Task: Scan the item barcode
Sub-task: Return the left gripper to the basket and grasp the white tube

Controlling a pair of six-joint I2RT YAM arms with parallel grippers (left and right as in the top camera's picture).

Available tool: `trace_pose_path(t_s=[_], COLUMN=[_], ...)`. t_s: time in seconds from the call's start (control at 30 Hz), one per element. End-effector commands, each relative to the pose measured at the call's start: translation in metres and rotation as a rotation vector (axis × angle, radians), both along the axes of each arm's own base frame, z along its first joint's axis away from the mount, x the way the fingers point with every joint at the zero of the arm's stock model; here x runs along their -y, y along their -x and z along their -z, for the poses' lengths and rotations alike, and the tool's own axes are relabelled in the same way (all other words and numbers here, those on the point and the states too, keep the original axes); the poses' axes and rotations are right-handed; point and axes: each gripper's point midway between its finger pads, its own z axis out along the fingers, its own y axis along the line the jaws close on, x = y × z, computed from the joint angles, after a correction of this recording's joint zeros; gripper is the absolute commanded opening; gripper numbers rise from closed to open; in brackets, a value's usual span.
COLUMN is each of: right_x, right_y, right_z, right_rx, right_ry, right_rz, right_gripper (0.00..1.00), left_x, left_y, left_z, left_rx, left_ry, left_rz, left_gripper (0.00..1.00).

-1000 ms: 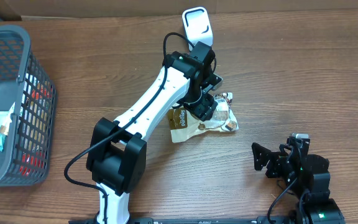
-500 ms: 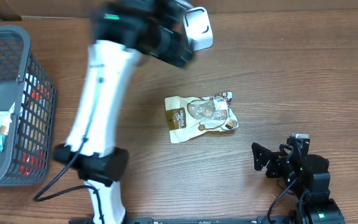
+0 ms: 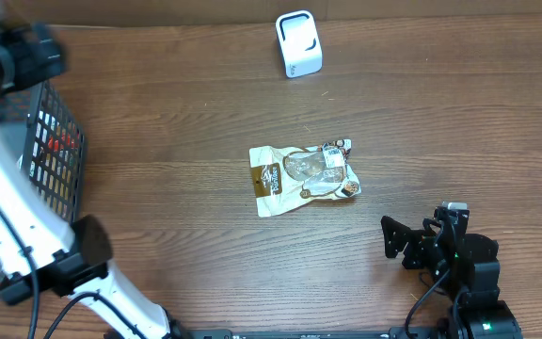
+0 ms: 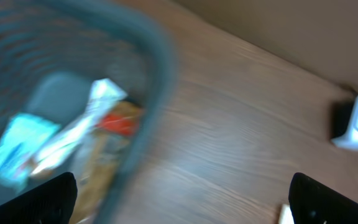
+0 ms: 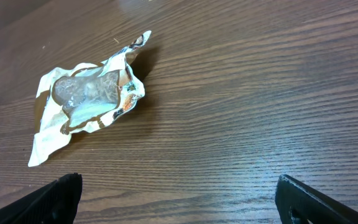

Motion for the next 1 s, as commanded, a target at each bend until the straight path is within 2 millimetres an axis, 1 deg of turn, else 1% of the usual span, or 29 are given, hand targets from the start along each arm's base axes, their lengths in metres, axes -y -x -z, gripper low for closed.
trace_pose_path(t_s=[0.0, 0.03, 0.13, 0.17, 0.27, 0.4, 0.63, 0.77, 0.83, 0.97], right_x=[-0.001, -0.001, -0.001, -0.001, -0.001, -0.001, -0.001, -0.001, -0.001, -0.001], right_y=[0.0, 0.0, 0.0, 0.0, 0.0, 0.0, 0.0, 0.0, 0.0, 0.0], right_z=[-0.001, -0.001, -0.001, -0.001, -0.001, -0.001, -0.001, -0.001, -0.001, -0.001], right_rx=[0.008, 0.008, 0.008, 0.008, 0.008, 0.008, 0.008, 0.008, 0.008, 0.008], right_ry=[0.001, 0.001, 0.001, 0.001, 0.001, 0.001, 0.001, 0.001, 0.001, 0.001], right_rz=[-0.002, -0.002, -0.002, -0.002, -0.002, -0.002, -0.002, -0.002, -0.002, -0.002], right_gripper=[1.0, 1.0, 1.0, 1.0, 1.0, 1.0, 1.0, 1.0, 1.0, 1.0], left_x=[-0.031, -0.045, -0.075, -0.083, -0.099, -0.114, -0.138, -0.155, -0.158, -0.159], left_y=[0.026, 0.034, 0.054, 0.057, 0.059, 0.051, 0.027, 0.027, 0.025, 0.014], left_z=[-0.002, 0.003, 0.019, 0.026, 0.048, 0.089, 0.173, 0.214, 0.231, 0.267], left_rx=[0.001, -0.017, -0.069, -0.082, -0.124, -0.199, -0.304, -0.386, -0.423, -0.457], left_ry=[0.026, 0.03, 0.05, 0.065, 0.097, 0.118, 0.094, 0.045, 0.029, 0.027], left_rz=[-0.126, -0.172, -0.278, -0.302, -0.336, -0.326, -0.216, -0.192, -0.136, 0.013], left_gripper=[0.99, 1.0, 1.0, 1.0, 0.99, 1.0, 0.99, 0.98, 0.97, 0.96])
